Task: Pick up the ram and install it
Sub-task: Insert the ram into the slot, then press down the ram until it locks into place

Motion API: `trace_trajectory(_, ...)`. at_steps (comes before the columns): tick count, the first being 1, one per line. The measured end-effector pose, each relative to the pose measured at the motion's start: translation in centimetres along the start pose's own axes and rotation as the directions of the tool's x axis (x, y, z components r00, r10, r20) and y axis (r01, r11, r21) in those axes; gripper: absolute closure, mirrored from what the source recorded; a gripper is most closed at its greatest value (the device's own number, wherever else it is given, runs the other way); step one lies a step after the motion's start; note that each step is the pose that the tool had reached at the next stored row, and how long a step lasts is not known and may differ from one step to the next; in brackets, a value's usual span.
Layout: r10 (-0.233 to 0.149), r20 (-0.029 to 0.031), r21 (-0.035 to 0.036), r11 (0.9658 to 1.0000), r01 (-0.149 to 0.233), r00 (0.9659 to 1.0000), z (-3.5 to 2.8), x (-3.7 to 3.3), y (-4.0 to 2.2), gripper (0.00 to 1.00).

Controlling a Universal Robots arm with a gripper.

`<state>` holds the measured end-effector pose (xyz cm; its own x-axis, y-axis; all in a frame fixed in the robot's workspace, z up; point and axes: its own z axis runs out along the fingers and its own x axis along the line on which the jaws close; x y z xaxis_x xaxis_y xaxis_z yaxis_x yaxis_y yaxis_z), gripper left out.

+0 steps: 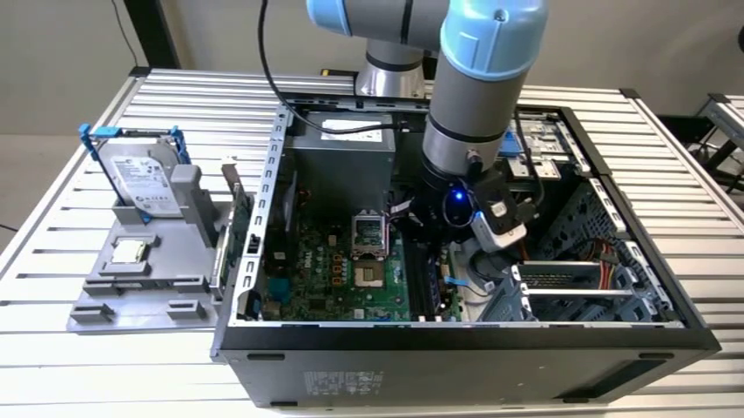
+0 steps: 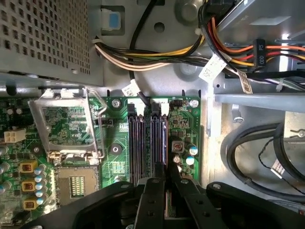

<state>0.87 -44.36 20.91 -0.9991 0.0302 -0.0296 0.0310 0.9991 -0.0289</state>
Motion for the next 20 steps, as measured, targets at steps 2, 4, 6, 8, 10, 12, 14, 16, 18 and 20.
trace_trajectory(2, 0.0, -0.0004, 0.0013, 1.0, 0.0, 1.0, -0.05, 0.0, -0.02, 0.0)
trace_trajectory(4, 0.0, -0.0012, 0.0025, 1.0, 0.0, 1.0, -0.25, 0.0, -0.03, 0.0)
trace_trajectory(6, 0.0, -0.002, 0.0022, 1.0, 0.0, 1.0, -1.12, -0.02, -0.05, 0.0)
trace_trajectory(8, 0.0, -0.0021, 0.0021, 1.0, 0.0, 1.0, -2.04, -0.05, -0.08, 0.0)
trace_trajectory(10, 0.0, -0.0022, 0.0021, 1.0, 0.0, 1.0, -2.96, -0.08, -0.11, 0.0)
trace_trajectory(12, 0.0, -0.0034, 0.0022, 1.0, 0.0, 1.0, -3.8, -0.11, -0.13, 0.0)
trace_trajectory(14, 0.001, -0.0046, 0.0003, 1.0, -0.001, 1.0, -4.29, -0.13, -0.14, 0.0)
trace_trajectory(16, 0.0, -0.006, -0.002, 1.0, 0.0, 1.0, -4.47, -0.13, -0.17, 0.0)
trace_trajectory(18, 0.0, -0.006, -0.002, 1.0, 0.0, 1.0, -4.47, -0.13, -0.17, 1.0)
trace_trajectory(20, 0.0, -0.006, -0.0019, 1.0, 0.0, 1.0, -4.47, -0.13, -0.17, 1.0)
